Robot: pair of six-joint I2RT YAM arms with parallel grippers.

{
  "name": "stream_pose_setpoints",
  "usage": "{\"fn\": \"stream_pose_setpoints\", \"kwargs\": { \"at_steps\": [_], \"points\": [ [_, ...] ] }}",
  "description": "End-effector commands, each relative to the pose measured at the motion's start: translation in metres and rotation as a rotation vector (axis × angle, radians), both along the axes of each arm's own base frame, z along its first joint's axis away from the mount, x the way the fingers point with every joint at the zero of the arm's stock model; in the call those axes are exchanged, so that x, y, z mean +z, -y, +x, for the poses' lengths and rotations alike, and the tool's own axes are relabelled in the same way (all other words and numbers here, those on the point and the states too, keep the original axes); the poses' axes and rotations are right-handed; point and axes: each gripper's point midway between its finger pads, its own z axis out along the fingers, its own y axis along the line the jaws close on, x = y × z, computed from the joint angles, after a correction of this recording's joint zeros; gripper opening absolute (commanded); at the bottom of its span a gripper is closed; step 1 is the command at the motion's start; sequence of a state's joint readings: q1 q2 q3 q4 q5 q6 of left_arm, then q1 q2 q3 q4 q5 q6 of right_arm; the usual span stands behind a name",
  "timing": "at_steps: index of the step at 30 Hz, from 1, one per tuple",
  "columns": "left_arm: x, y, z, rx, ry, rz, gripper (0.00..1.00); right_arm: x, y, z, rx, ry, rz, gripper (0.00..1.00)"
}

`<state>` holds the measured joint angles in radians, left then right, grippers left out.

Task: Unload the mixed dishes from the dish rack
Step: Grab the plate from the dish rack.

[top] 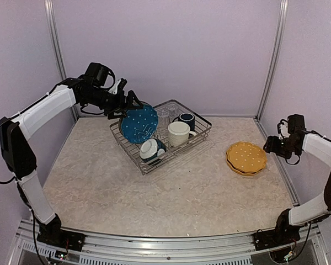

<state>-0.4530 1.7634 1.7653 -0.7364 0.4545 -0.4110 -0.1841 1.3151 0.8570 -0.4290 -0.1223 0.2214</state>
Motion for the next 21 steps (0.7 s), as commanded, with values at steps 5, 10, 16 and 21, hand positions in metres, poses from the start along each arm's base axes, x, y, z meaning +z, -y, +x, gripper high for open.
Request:
{"fn": "stream_pose_setpoints", "kwargs": {
  "at_steps": [5,10,16,21],
  "points": [
    [-0.014,-0.048,0.061,0.137,0.044,0.139,0.86,0.011,-0.02,-0.006,0.057,0.032,0.047,0.76],
    [-0.024,-0.046,0.083,0.123,0.059,0.189,0.73,0.013,-0.029,-0.011,0.07,0.042,0.062,0.76],
    [-0.044,-0.043,0.102,0.11,0.097,0.307,0.63,0.016,-0.035,-0.012,0.082,0.05,0.072,0.75],
    [-0.058,-0.04,0.113,0.079,0.155,0.419,0.6,0.02,-0.038,-0.011,0.087,0.065,0.076,0.76]
  ]
}}
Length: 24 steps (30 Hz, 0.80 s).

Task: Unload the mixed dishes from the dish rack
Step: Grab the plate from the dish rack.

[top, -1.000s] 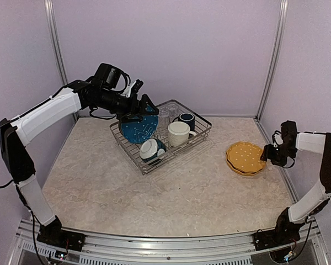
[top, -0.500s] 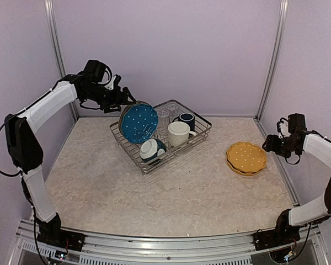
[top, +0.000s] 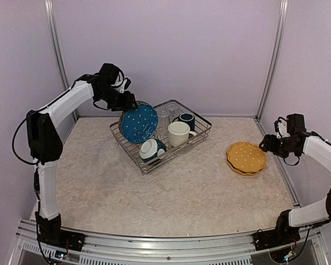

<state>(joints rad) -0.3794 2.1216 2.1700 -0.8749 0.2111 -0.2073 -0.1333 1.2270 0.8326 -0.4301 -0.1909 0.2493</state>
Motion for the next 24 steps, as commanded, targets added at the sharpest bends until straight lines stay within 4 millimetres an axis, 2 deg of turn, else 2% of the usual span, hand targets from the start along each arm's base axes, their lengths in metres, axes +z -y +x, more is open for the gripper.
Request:
{"fn": "stream_pose_setpoints", "kwargs": {
  "at_steps": [1,7,15,21,24],
  "points": [
    [-0.013,-0.002,0.007,-0.035,0.048,0.158,0.6,0.0,-0.008,-0.006,0.013,-0.006,0.017,0.75],
    [-0.027,-0.004,0.019,-0.038,0.074,0.298,0.6,0.002,-0.01,-0.009,0.012,0.006,0.022,0.75],
    [-0.038,-0.002,0.024,-0.075,0.078,0.328,0.6,0.001,-0.013,-0.009,0.016,0.005,0.037,0.75],
    [-0.052,0.009,0.022,-0.153,0.039,0.333,0.61,0.001,-0.015,-0.007,0.017,0.003,0.046,0.75],
    [-0.066,0.016,0.017,-0.206,0.023,0.364,0.67,-0.001,-0.015,-0.006,0.018,0.004,0.046,0.75]
  ]
}}
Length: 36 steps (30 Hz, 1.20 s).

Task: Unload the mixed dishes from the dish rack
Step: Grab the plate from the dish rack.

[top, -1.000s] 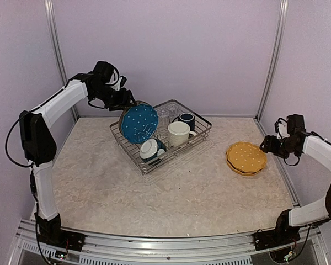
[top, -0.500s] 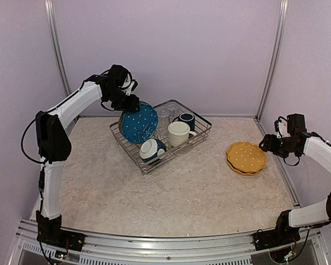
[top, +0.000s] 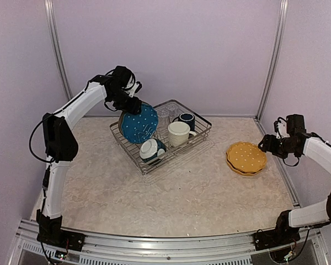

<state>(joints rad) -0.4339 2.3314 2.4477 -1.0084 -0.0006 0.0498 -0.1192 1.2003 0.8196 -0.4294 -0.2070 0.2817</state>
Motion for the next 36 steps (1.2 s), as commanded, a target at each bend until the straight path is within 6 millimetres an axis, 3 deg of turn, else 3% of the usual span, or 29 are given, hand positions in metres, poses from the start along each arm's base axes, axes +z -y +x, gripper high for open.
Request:
{"fn": "stream_pose_setpoints", "kwargs": {
  "at_steps": [1,5,13,19,25,32,36],
  "points": [
    [-0.037,0.013,-0.012,-0.094,-0.08,0.074,0.68,-0.007,-0.007,-0.002,0.018,-0.013,0.014,0.75],
    [-0.043,0.026,-0.022,-0.13,-0.093,0.1,0.65,-0.011,-0.009,-0.001,0.025,-0.025,0.02,0.75],
    [-0.03,0.034,-0.036,-0.101,-0.078,0.1,0.53,-0.01,-0.01,0.004,0.034,-0.017,0.02,0.75],
    [-0.034,0.022,-0.023,-0.047,-0.061,0.115,0.45,-0.02,-0.014,0.005,0.05,-0.041,0.039,0.74],
    [-0.029,0.022,-0.017,-0.045,-0.01,0.133,0.33,-0.013,-0.017,0.006,0.049,-0.019,0.044,0.75],
    [-0.014,0.023,-0.01,-0.068,0.079,0.164,0.06,-0.017,-0.023,0.009,0.059,-0.033,0.053,0.75],
    [-0.01,0.023,-0.008,-0.087,0.123,0.23,0.0,-0.016,-0.024,0.011,0.059,-0.034,0.05,0.75]
  ]
}}
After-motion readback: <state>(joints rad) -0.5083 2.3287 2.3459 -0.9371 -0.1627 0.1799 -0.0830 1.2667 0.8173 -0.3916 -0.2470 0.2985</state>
